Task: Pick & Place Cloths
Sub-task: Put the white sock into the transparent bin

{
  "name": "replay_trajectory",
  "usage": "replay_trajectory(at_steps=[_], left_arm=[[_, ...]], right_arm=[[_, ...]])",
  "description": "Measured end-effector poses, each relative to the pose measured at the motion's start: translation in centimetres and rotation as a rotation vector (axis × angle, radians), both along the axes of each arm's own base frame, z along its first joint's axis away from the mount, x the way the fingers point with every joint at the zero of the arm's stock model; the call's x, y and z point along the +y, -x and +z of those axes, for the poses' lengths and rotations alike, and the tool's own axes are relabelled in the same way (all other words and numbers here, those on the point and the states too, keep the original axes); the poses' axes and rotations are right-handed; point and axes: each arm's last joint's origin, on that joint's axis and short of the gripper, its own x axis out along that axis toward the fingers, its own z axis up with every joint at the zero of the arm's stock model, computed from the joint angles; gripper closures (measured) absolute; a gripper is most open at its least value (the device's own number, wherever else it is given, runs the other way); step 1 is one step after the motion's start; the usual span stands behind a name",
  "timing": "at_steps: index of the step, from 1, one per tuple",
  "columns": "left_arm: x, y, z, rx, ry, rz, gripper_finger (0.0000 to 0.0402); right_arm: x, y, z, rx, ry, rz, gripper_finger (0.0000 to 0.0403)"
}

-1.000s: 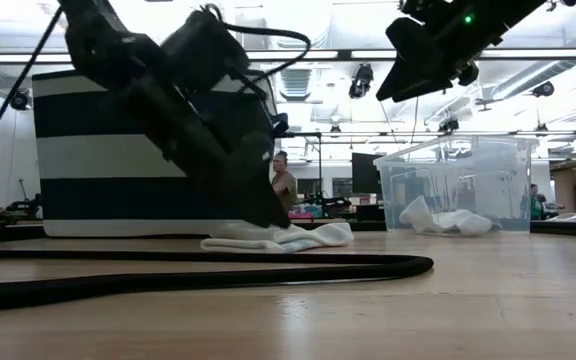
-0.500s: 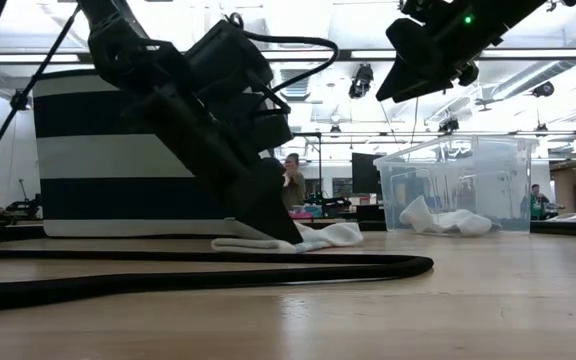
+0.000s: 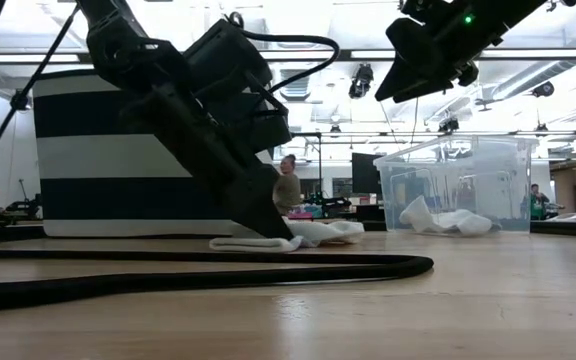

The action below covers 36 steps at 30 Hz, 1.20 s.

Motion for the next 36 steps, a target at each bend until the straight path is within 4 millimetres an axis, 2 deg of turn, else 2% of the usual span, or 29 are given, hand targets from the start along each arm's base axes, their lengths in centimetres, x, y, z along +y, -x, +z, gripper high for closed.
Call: replay_trajectory(at_steps=[6, 11, 14, 18, 25, 36], left_arm=[[-0.3, -0.3, 1.4, -0.034, -0.008, -0.004, 0.0376], [-1.1, -0.1, 3.2, -0.080, 0.000, -0.030, 0.0361], [-1.4, 0.3, 4.4, -0.114, 0.003, -0.038, 0.0368], [-1.9, 0.8, 5.9, -0.149, 0.005, -0.050, 0.0375], [-3.2, 1.3, 8.0, -0.233, 0.017, -0.084, 0.0367], [-3.8, 0.7, 9.6, -0.424, 0.112, -0.044, 0.0366]], right_arm=[[0.1, -0.1, -0.1, 0.005, -0.023, 0.029, 0.0147], [0.3, -0.2, -0.1, 0.019, -0.065, 0.097, 0.0141], [0.5, -0.4, -0.1, 0.046, -0.090, 0.202, 0.0140], [1.1, -0.8, -0.3, 0.080, -0.143, 0.435, 0.0150], [1.9, -1.3, -0.4, -0.027, -0.185, 0.700, 0.0173], [2.0, -1.2, -0.7, -0.025, -0.190, 0.724, 0.0179]])
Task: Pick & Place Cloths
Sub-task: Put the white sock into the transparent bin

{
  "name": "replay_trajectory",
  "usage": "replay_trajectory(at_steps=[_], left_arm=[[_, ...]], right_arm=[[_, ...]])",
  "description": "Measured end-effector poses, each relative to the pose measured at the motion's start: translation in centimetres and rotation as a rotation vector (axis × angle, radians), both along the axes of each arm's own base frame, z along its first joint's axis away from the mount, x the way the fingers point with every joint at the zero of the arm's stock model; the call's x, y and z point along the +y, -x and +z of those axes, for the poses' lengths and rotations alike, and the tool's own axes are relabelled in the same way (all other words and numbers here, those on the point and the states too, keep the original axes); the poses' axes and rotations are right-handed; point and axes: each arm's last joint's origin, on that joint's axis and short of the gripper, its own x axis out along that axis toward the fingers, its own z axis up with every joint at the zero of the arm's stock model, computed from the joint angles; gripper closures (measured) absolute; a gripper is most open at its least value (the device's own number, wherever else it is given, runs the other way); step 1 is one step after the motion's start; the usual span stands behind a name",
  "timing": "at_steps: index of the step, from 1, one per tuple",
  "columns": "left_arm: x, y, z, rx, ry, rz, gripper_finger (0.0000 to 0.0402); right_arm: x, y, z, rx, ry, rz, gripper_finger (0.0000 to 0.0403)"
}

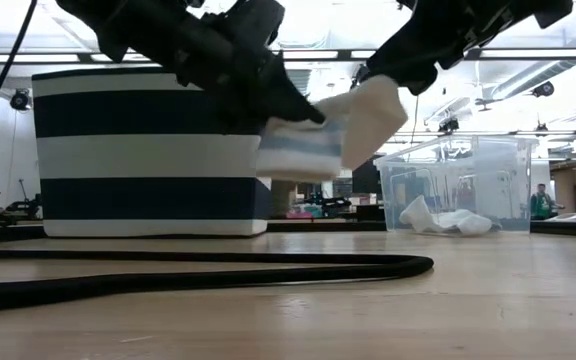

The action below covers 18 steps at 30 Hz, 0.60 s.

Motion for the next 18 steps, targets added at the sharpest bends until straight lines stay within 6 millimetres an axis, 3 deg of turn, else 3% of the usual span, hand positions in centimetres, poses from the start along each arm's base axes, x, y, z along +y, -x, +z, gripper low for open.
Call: replay_trajectory(at_steps=[5, 12, 18], left_arm=[[-0.1, -0.3, 0.9, -0.100, 0.030, 0.007, 0.0366], [0.1, -0.2, 0.8, -0.102, 0.003, 0.067, 0.0366], [0.1, -0.1, 0.6, -0.095, 0.000, 0.069, 0.0366]], right_arm=[[0.0, -0.3, -0.5, 0.020, 0.015, 0.005, 0.0167], [0.4, -2.1, -1.7, 0.013, 0.070, 0.033, 0.0155], [0.7, -3.8, -2.0, 0.030, 0.080, 0.036, 0.0172]])
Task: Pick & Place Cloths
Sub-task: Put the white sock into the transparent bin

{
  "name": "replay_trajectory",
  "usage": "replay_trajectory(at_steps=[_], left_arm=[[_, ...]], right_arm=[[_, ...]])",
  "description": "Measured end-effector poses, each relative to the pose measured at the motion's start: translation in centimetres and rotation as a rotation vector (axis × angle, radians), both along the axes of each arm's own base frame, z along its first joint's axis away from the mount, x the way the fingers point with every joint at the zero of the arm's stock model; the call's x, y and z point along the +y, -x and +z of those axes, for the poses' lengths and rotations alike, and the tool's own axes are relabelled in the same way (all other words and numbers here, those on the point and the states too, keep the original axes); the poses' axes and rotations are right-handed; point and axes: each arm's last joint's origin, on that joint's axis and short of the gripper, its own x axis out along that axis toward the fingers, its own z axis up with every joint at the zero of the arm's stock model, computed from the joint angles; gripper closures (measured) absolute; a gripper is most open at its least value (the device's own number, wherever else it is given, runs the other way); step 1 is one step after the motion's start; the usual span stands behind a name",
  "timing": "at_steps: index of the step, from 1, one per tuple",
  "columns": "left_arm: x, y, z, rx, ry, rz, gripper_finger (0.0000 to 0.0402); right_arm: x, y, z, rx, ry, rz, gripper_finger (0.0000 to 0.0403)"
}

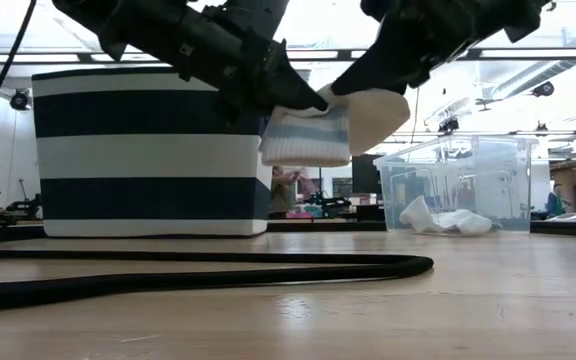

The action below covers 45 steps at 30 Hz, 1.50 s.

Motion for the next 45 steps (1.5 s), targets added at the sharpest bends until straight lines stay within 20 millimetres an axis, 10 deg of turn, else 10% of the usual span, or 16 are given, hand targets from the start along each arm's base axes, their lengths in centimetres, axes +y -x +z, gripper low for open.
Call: replay_trajectory(at_steps=[20, 45], left_arm=[[-0.2, 0.0, 0.0, -0.001, 0.005, -0.008, 0.0359], [0.0, 0.0, 0.2, -0.039, 0.097, 0.056, 0.0347]], right_arm=[[0.0, -1.0, -0.4, 0.127, 0.061, -0.050, 0.0379], [-0.5, -0.1, 0.1, 0.139, 0.063, -0.213, 0.0380]])
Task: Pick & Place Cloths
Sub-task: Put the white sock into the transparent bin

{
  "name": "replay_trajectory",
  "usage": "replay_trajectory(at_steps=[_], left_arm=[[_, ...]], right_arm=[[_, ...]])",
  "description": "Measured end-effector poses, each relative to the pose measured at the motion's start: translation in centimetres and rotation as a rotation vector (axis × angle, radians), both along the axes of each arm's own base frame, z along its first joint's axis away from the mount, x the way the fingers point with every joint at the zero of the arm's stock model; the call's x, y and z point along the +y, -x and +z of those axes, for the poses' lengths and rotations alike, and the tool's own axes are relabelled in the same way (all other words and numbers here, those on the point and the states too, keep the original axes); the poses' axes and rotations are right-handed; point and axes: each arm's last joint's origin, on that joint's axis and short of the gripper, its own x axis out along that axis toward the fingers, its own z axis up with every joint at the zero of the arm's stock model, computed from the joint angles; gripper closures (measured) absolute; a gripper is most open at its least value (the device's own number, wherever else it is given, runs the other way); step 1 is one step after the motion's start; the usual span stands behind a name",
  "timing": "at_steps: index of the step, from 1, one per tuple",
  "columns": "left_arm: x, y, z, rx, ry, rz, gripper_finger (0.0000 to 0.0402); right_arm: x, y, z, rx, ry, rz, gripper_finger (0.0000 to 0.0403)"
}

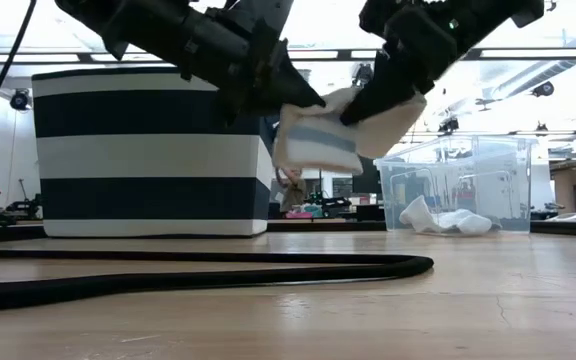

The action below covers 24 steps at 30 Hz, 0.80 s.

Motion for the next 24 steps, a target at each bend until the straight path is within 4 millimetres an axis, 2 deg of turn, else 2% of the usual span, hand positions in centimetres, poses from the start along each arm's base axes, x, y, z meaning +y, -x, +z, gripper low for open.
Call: replay_trajectory(at_steps=[3, 7, 14, 18, 24], left_arm=[[-0.1, 0.2, -0.2, 0.033, -0.041, -0.013, 0.0323], [-0.1, 0.2, -0.3, 0.035, -0.044, -0.012, 0.0268], [0.0, 0.2, -0.3, 0.038, -0.048, -0.008, 0.0180], [0.0, 0.2, -0.3, 0.040, -0.049, -0.007, 0.0158], [0.0, 0.2, -0.3, 0.039, -0.049, -0.006, 0.0156]], right_arm=[[-0.2, 0.2, -0.2, 0.022, 0.014, -0.014, 0.0380], [-0.2, 0.2, -0.3, 0.031, 0.023, -0.026, 0.0380], [-0.9, 1.0, -0.2, 0.037, 0.125, -0.226, 0.0380], [-1.4, 2.1, 0.3, 0.026, 0.191, -0.390, 0.0380], [-2.0, 4.7, 2.1, -0.014, 0.284, -0.562, 0.0380]])
